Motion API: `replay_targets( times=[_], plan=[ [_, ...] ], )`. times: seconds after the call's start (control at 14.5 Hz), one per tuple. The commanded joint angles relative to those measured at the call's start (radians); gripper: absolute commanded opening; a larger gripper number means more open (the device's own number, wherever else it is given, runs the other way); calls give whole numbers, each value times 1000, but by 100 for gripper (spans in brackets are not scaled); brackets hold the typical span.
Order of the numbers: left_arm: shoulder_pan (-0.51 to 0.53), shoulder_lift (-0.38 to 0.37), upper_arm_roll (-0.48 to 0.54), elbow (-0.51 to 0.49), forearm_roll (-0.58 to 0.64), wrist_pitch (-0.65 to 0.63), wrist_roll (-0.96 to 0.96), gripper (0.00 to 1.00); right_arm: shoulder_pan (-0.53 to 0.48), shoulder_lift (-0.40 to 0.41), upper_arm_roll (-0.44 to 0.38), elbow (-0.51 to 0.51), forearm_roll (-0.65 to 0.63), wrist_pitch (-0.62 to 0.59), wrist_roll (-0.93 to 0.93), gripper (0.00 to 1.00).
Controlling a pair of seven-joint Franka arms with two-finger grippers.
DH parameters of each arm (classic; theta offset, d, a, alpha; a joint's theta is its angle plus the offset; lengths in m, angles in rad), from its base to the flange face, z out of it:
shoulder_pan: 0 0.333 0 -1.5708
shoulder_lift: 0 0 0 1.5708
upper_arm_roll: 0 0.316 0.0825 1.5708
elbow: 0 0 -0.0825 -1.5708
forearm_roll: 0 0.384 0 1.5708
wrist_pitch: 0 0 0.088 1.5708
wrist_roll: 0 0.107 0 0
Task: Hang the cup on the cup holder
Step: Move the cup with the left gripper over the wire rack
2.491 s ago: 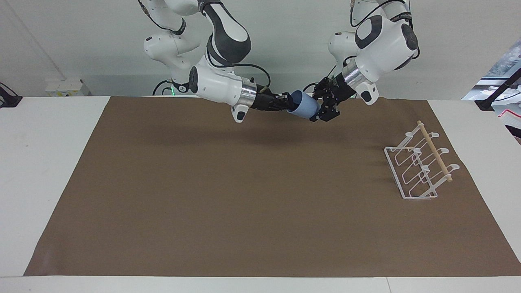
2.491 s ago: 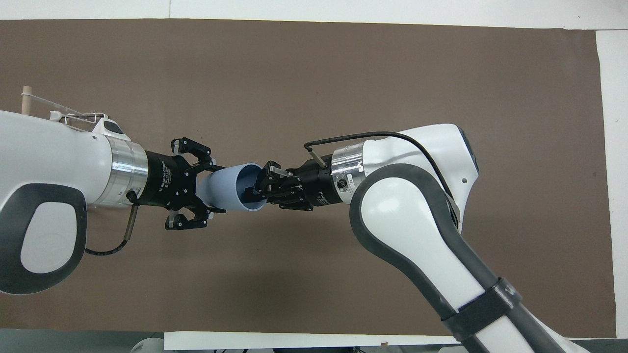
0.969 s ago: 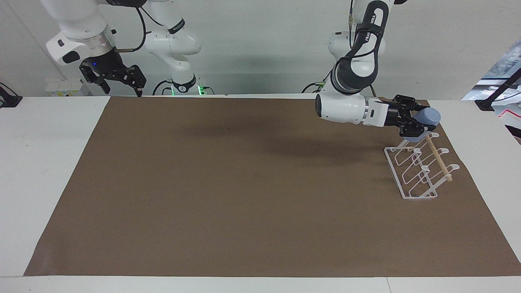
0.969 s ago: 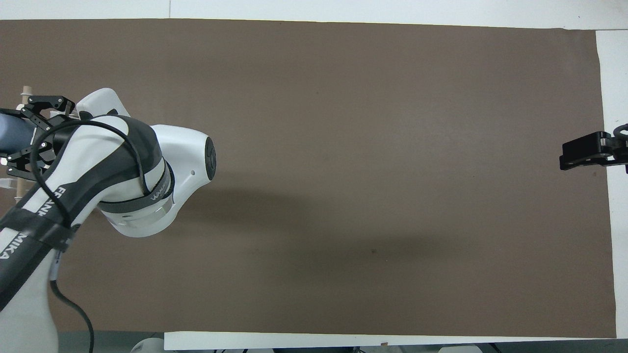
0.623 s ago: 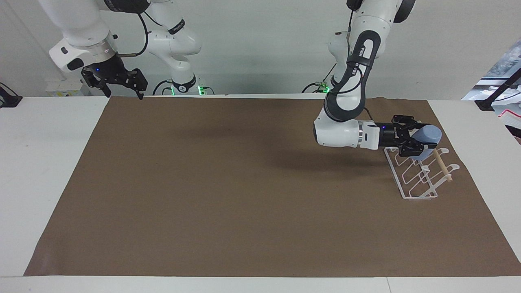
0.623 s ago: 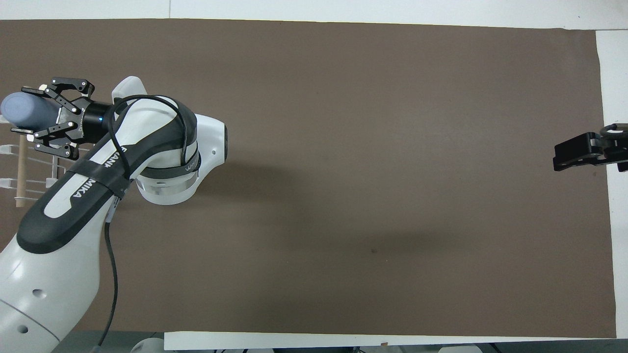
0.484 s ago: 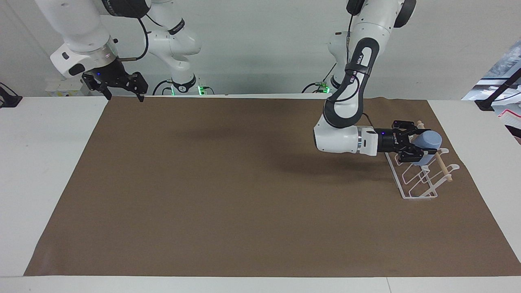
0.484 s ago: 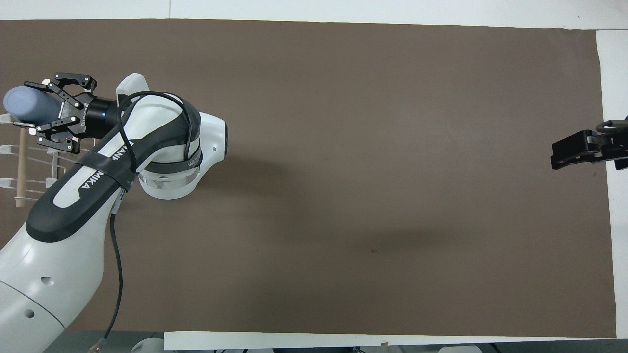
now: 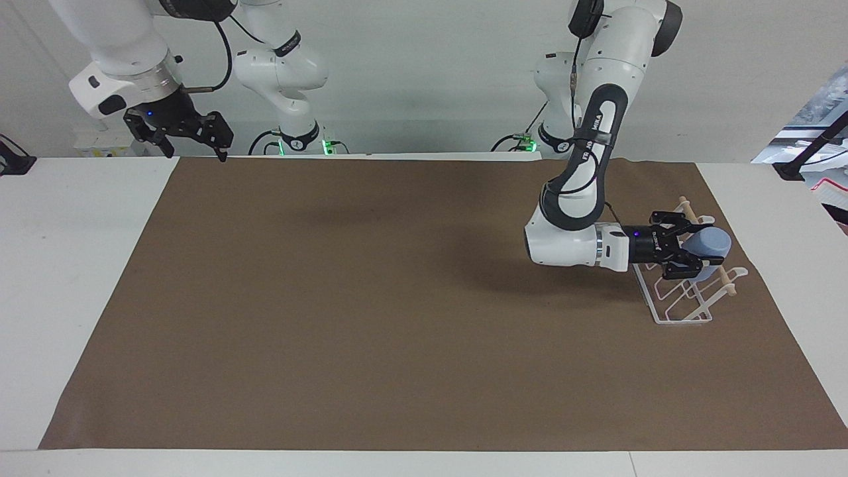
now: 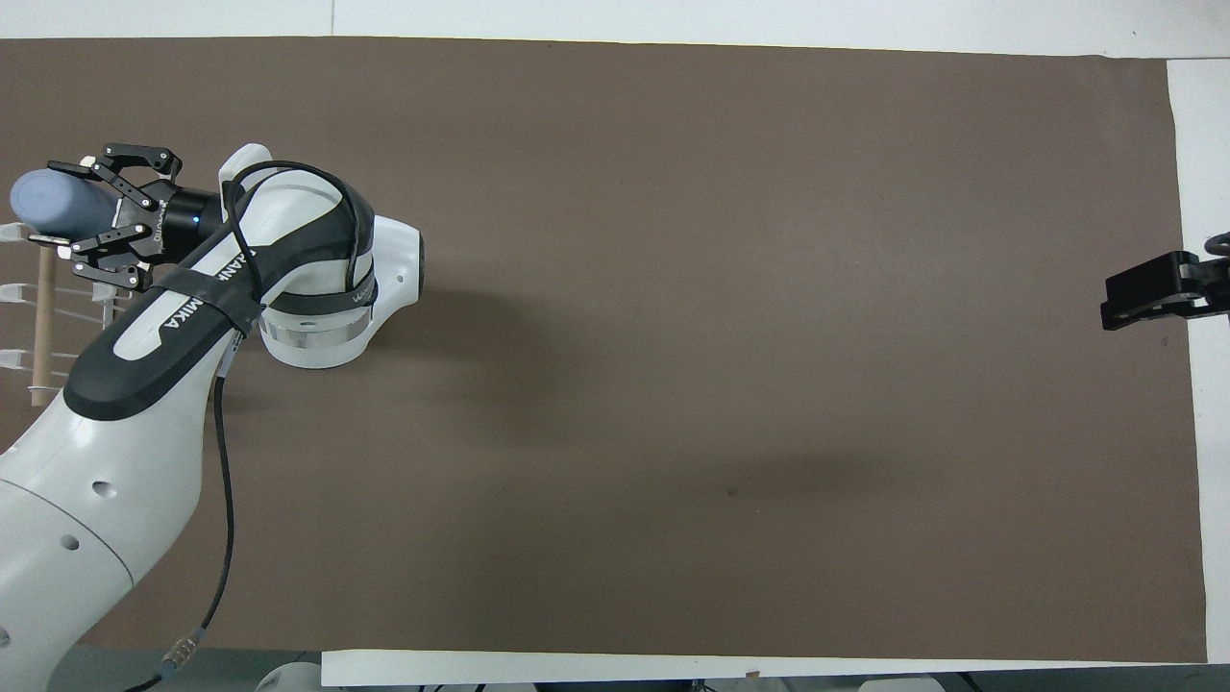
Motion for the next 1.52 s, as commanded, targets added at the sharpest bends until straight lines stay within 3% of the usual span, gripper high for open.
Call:
replay_targets(
  times=[0.0,0.07,0.14,0.21,0.28,0.48,0.69,0.9,0.97,1.11,1.18,1.45],
  plan=[
    [23,47,-5,44,13,36,-9,0,-9,-7,1,-2,0,-15,-21,100],
    [25,46,-5,38,7,47,-8,4,-10,-7,0,-3,1,-15,-22,100],
    [29,46,-7,40,1,64,7,33,-10,-7,0,-2,1,-15,-21,100],
    [37,47,-7,43,-4,82,33,90,-10,-7,0,-2,1,-14,-21,100],
    [43,47,-7,44,-8,99,78,100,-10,-7,0,-2,1,-15,-22,100],
    [37,6,-29,84,-27,128,101,100,-12,-7,-2,-2,13,-17,-22,100],
    [2,-35,-56,84,-177,64,106,100,-12,-7,-2,0,16,-24,-25,100],
    [8,-54,-59,84,-304,71,262,100,-44,-7,-6,0,56,-38,-42,100],
    [15,-84,-62,84,-368,131,325,100,-46,-7,-6,0,61,-37,-42,100],
    [61,-222,-56,77,-589,305,522,100,-44,-7,-6,-2,61,-40,-42,100],
    [84,-262,-51,75,-657,326,637,100,-43,-7,-5,-2,59,-40,-41,100],
    [173,-322,-40,74,-850,413,930,100,-43,-12,-5,-6,59,-40,-41,100]
  ],
)
